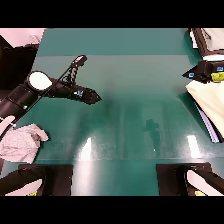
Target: Fold the shirts.
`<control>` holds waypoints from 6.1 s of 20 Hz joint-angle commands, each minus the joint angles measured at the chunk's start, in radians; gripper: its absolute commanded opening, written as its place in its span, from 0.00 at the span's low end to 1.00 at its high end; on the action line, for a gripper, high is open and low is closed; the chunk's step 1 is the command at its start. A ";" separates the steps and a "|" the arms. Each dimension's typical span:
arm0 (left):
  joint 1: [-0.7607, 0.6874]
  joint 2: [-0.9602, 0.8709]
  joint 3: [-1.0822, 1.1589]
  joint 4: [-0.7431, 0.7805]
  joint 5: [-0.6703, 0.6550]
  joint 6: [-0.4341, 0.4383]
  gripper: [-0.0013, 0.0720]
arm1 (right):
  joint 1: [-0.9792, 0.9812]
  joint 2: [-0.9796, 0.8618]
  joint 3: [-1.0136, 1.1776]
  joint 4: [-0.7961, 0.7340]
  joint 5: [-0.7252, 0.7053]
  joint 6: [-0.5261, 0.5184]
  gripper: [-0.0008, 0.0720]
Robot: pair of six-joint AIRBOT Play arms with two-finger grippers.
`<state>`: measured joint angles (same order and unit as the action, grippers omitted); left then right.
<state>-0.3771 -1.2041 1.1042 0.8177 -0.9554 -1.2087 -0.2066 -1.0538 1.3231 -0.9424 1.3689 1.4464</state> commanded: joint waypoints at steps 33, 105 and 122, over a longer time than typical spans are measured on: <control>0.149 0.378 -0.402 1.109 -0.431 -0.674 0.04 | 0.000 0.005 0.000 0.000 0.102 -0.062 0.03; 0.187 -0.399 0.444 0.092 -0.288 0.035 0.04 | 0.220 -0.110 -0.658 0.099 -0.186 -0.187 0.79; 0.187 0.135 0.577 0.357 -0.085 -0.155 0.04 | 0.206 0.209 -0.196 0.164 -0.241 -0.207 0.03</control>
<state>-0.1905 -1.2221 1.6405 1.1378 -1.1271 -1.3266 0.0349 -0.9676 0.9836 -0.7807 1.1477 1.2182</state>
